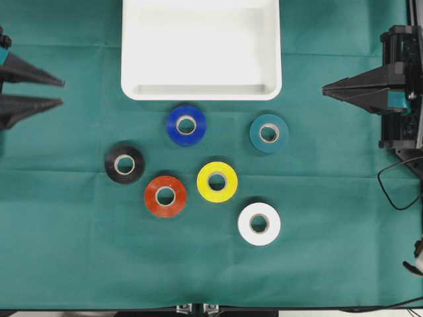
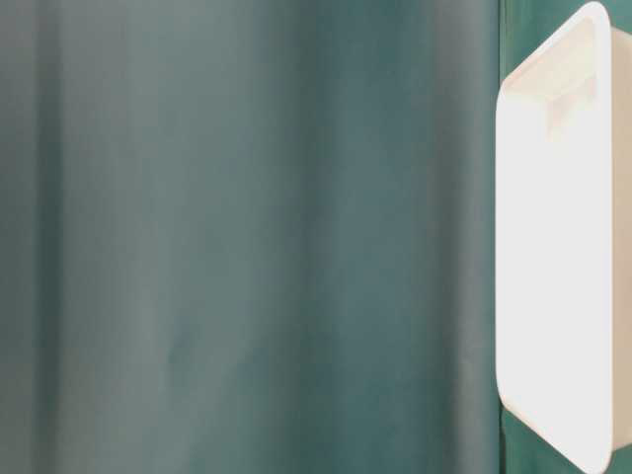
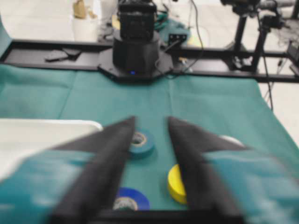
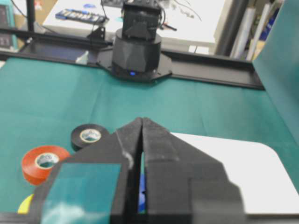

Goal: Put the tape alternately from left to right into the white case.
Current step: 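Move both grippers inward from rest toward the tape rolls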

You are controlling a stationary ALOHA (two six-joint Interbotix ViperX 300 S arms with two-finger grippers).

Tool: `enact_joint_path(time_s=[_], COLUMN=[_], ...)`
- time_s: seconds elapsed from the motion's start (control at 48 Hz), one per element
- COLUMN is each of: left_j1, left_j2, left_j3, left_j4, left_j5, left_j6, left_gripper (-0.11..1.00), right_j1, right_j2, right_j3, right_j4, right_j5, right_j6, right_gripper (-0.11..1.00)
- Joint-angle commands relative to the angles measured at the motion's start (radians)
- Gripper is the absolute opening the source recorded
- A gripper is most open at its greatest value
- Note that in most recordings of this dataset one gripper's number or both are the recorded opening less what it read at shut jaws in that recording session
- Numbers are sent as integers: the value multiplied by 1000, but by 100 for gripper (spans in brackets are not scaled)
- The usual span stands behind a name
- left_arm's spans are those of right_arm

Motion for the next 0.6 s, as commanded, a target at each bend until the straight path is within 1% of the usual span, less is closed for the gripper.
enact_joint_path(time_s=[0.0,0.104,0.125,0.188,0.25,0.271,0.313,0.396,0.459,0.501,0.584], left_j1=[-3,-5,-3,-5,-5,-5,-5,-5,-5,-5,-5], left_j2=[12,14,14,14,14,14,14,14,14,15,18], left_j3=[-5,-2,-2,-2,-2,-2,-2,-3,-3,-3,-6], left_j4=[-3,-3,-3,-5,-5,-5,-5,-5,-5,-5,-5], left_j5=[23,58,63,72,77,78,83,95,101,106,114], left_j6=[2,-2,-2,-5,-11,-14,-21,-29,-37,-41,-55], left_gripper=[11,37,40,40,44,46,51,67,75,77,76], right_j1=[-3,-3,-3,-3,-3,-3,-5,-3,-3,-5,-8], right_j2=[14,29,32,44,60,64,75,95,110,120,143], right_j3=[-31,-31,-31,-32,-37,-38,-43,-55,-63,-67,-80], right_j4=[2,2,2,2,2,2,0,2,2,2,2], right_j5=[-8,-6,-6,-3,-3,-3,-5,-5,-3,-3,-3], right_j6=[2,2,2,2,2,2,2,2,2,2,2], right_gripper=[13,39,46,64,80,82,81,80,80,80,80])
